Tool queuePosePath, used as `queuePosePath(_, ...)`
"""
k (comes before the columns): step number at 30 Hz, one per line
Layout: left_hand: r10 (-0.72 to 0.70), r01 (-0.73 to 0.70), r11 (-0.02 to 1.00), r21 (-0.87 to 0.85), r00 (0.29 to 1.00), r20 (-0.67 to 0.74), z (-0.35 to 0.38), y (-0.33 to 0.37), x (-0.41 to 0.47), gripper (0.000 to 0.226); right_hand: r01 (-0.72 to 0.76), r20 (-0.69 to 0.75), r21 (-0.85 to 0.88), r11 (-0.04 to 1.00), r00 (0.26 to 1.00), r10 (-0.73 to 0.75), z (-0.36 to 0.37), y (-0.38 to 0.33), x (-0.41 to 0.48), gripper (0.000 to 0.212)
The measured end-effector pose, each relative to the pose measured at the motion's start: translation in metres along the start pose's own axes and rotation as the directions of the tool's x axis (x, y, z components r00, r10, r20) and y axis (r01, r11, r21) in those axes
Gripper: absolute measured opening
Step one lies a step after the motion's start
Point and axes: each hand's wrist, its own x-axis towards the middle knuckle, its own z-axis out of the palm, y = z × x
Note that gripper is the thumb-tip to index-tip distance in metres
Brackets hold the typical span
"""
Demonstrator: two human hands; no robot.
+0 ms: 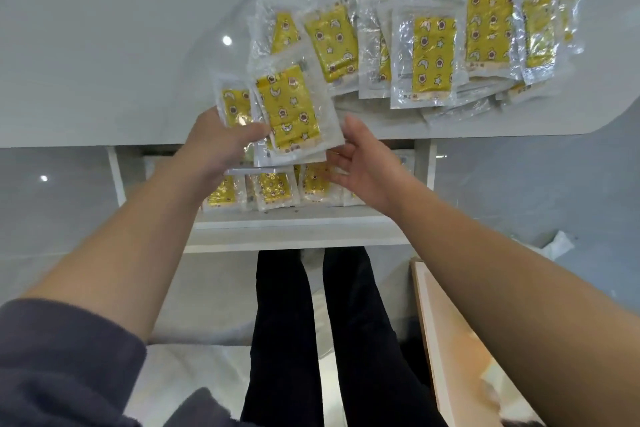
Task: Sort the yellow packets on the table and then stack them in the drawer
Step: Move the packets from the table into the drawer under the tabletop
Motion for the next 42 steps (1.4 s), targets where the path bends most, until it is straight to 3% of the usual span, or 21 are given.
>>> queuePosePath(2,0.022,-0.024,0.998,0.052,0.999,0.044,-0.004,-0.009,0.000,0.037,0.021,0.051,-0.072,0.997,0.999,-0.017,0.011,-0.004,0.004,0.049)
queuePosePath(4,0.050,-0.055,0.996,0.073,0.996,0.073,-0.004,-0.010,-0.001,0.025,0.059,0.043,-0.186,0.981,0.998,-0.052,0.023,-0.007,0.010,0.054)
queuePosePath(7,0.066,-0.069,0.997,0.037,0.994,0.092,-0.011,-0.011,-0.003,0.029,0.095,-0.037,-0.261,0.961,0.993,-0.109,0.036,-0.013,0.016,0.037)
queuePosePath(13,0.102,-0.096,0.991,-0.093,0.993,0.055,-0.035,-0.004,0.003,0.040,0.159,-0.036,-0.341,0.926,0.983,-0.182,0.055,-0.034,0.019,0.019)
queuePosePath(17,0.126,-0.120,0.986,-0.116,0.991,0.039,-0.045,0.003,0.009,0.030,0.185,-0.086,-0.397,0.899,0.968,-0.237,0.070,-0.041,0.019,0.030)
queuePosePath(20,0.115,-0.118,0.981,-0.156,0.993,-0.027,-0.056,0.004,0.016,0.016,0.173,-0.215,-0.496,0.851,0.925,-0.313,0.083,-0.050,0.022,0.056)
queuePosePath(22,0.099,-0.111,0.981,-0.158,0.992,-0.079,-0.064,0.005,0.022,0.013,0.161,-0.271,-0.572,0.804,0.888,-0.371,0.089,-0.059,0.025,0.063)
queuePosePath(26,0.084,-0.095,0.991,-0.094,0.990,-0.111,-0.075,0.009,0.033,0.022,0.120,-0.267,-0.792,0.598,0.814,-0.516,0.102,-0.077,0.032,0.017)
queuePosePath(29,0.076,-0.088,0.993,-0.076,0.987,-0.140,-0.080,0.013,0.039,0.021,0.057,-0.221,-0.912,0.407,0.767,-0.603,0.116,-0.076,0.037,0.010)
queuePosePath(31,0.069,-0.083,0.993,-0.085,0.984,-0.162,-0.085,0.013,0.041,0.018,0.054,-0.178,-0.939,0.339,0.768,-0.615,0.129,-0.065,0.043,0.008)
queuePosePath(36,0.042,-0.059,0.995,-0.077,0.979,-0.200,-0.107,0.001,0.045,0.014,0.141,-0.091,-0.923,0.359,0.824,-0.559,0.154,-0.038,0.049,0.010)
queuePosePath(40,0.026,-0.039,0.997,-0.061,0.978,-0.208,-0.125,-0.010,0.046,0.015,0.136,-0.134,-0.934,0.330,0.723,-0.677,0.155,-0.033,0.052,0.015)
queuePosePath(42,0.038,-0.050,0.997,-0.057,0.978,-0.204,-0.130,-0.013,0.046,0.019,0.086,-0.200,-0.927,0.366,0.710,-0.675,0.156,-0.032,0.057,0.012)
